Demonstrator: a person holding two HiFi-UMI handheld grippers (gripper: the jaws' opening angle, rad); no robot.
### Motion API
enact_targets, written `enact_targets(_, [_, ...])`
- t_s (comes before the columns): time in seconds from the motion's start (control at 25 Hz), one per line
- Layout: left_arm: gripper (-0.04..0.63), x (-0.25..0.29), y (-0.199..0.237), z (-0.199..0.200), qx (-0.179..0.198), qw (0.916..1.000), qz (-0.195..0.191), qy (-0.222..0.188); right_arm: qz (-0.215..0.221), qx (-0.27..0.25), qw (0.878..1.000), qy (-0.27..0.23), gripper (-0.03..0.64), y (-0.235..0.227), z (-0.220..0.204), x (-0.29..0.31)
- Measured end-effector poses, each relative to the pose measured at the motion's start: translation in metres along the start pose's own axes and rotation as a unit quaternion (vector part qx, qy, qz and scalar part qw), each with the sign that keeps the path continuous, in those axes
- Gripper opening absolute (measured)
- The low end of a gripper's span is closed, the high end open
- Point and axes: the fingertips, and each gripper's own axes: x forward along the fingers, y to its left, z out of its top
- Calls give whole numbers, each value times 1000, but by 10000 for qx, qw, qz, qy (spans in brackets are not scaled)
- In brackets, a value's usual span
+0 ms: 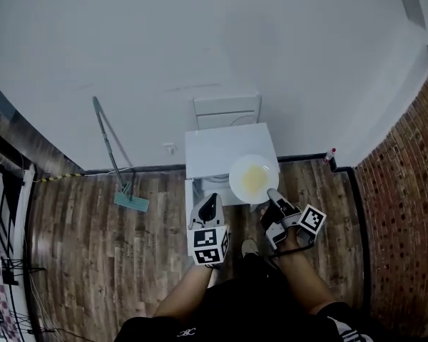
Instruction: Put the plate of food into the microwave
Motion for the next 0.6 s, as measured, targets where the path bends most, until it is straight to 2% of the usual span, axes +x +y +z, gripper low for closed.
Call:
enact_targets(0.16, [-2, 30, 13, -13, -239, 9986, 470, 90, -33, -82, 9979, 636, 21, -30, 14, 25])
enact_targets(0.4, [-2, 34, 30, -34, -517, 9923, 1110, 190, -23, -158, 9874, 1572, 21, -70, 13, 45])
enact_targets(0.6, [-2, 28, 38, -62, -613, 9886, 1335, 337, -232, -99, 9800, 1974, 21, -112, -7, 54])
